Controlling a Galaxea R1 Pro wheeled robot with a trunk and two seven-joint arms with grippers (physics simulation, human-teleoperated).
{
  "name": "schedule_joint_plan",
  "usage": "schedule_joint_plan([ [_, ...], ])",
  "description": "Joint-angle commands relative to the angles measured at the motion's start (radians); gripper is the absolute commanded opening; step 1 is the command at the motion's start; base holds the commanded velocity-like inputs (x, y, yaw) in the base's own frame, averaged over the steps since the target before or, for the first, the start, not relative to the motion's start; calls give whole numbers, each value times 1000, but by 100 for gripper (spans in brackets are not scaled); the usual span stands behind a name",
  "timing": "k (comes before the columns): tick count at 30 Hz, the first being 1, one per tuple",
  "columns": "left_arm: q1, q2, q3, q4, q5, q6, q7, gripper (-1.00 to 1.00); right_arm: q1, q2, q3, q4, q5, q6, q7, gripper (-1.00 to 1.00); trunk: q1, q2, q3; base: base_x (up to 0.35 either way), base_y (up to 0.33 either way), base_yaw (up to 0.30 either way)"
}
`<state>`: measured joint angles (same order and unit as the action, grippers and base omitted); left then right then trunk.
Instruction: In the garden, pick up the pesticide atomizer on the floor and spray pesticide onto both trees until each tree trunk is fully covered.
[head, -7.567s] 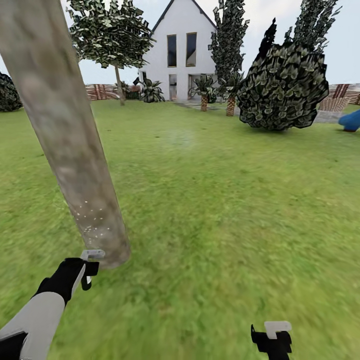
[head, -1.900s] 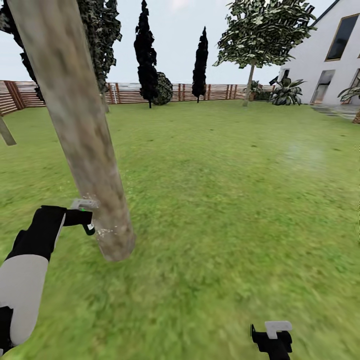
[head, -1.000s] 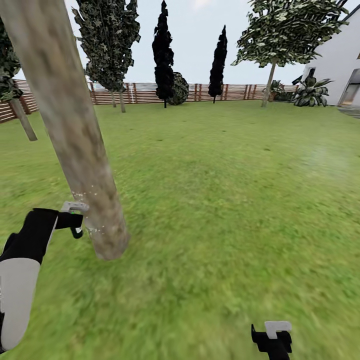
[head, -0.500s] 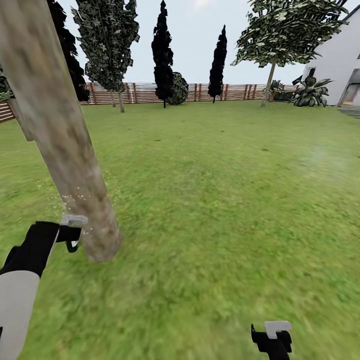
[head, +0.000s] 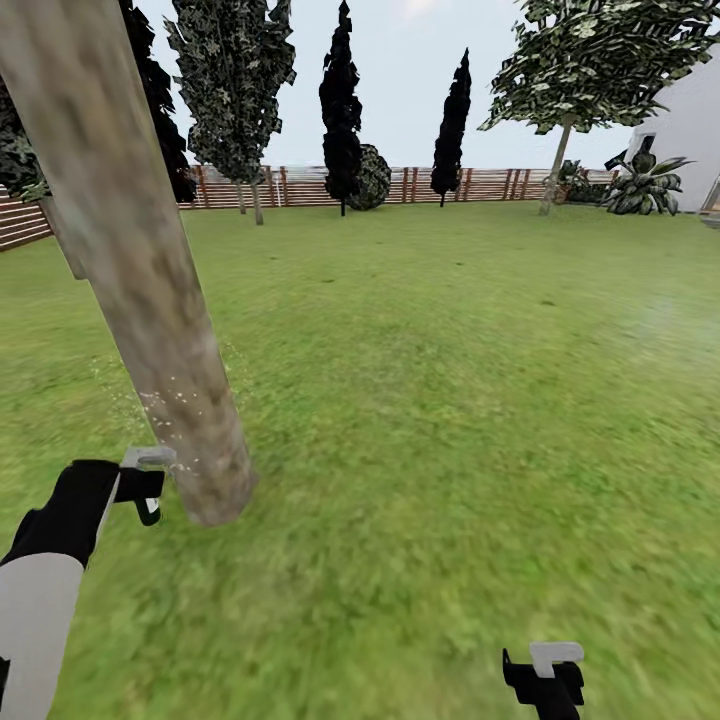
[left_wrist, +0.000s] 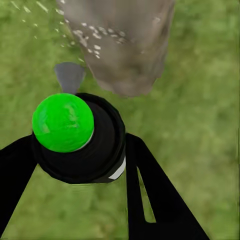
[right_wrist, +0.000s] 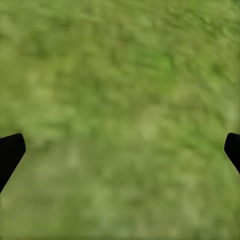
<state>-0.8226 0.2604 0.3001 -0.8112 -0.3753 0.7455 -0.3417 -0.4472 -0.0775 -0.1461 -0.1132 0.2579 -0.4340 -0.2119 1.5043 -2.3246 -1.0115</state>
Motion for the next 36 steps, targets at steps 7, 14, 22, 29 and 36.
schedule_joint_plan([
  [7, -38, -63, 14, -8, -9, 11, -11, -100, -1, 1, -8, 1, 11, -3, -3, 100, 0, 0, -1, 0, 0, 0],
  [14, -35, -45, 12, -79, -13, 14, -12, -100, -1, 1, -8, 1, 10, -3, -3, 100, 0, 0, -1, 79, -27, 2],
  [22, 4, -36, 14, -89, -19, 9, -11, -100, -1, 1, -8, 1, 11, -3, -3, 100, 0, 0, -1, 250, -120, 184],
  [29, 54, -30, 13, -67, -23, 4, -11, -100, -1, 1, -7, 1, 11, -3, -3, 100, 0, 0, -1, 10, -5, 8],
  [36, 69, -37, 20, 59, -24, -59, 21, -100, -1, 1, -7, 2, 11, -3, -3, 100, 0, 0, -1, 0, -79, 0],
])
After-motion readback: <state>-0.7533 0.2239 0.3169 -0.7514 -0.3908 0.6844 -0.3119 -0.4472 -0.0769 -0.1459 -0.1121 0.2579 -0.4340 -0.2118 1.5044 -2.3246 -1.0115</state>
